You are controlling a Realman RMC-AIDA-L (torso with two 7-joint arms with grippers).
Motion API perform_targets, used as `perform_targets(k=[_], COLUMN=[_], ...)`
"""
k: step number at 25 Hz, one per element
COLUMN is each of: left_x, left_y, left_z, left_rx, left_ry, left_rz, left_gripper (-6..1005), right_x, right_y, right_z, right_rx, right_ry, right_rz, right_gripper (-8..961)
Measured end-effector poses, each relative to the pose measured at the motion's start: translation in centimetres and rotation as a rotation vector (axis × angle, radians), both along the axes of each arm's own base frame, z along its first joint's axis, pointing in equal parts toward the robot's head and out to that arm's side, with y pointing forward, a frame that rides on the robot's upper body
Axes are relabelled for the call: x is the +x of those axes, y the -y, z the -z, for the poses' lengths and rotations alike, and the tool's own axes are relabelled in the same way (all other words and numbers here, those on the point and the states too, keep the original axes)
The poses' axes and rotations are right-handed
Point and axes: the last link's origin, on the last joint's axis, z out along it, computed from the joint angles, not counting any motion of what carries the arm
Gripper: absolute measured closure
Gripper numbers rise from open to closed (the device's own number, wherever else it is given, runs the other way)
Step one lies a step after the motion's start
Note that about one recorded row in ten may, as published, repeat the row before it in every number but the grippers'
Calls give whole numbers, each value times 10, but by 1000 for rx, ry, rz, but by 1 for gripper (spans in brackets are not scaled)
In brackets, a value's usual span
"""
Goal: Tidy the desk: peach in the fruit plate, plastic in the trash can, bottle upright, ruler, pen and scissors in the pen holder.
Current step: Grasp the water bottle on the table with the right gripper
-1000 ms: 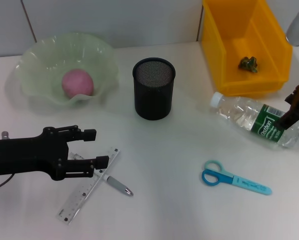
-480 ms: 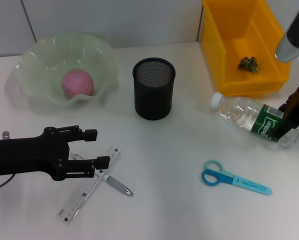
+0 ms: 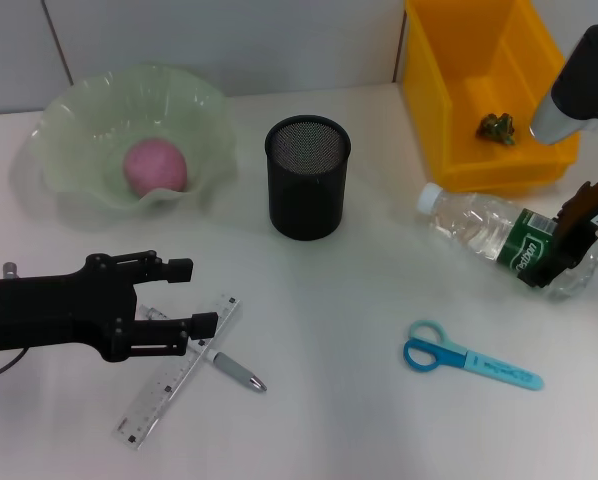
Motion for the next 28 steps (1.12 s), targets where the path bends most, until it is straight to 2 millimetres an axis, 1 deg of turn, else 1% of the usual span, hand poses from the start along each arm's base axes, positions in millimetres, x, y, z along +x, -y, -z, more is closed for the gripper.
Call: perform_targets(k=[7, 17, 24, 28], left_x=[-1, -1, -2, -2], left_y=[1, 2, 3, 3], left_z=[-1, -1, -2, -2], left_rx=[-1, -5, -7, -6], left_ry=[-1, 1, 1, 5], left_rz=[2, 3, 3, 2], left_gripper=[190, 190, 190, 190], right_x=[1, 4, 6, 3], right_y=[1, 4, 9, 12], right_z=[6, 8, 7, 5], right_rx=[0, -2, 6, 27], right_ry=[-5, -9, -23, -34], right_rz=[-1, 11, 22, 8], right_gripper=[158, 166, 168, 167])
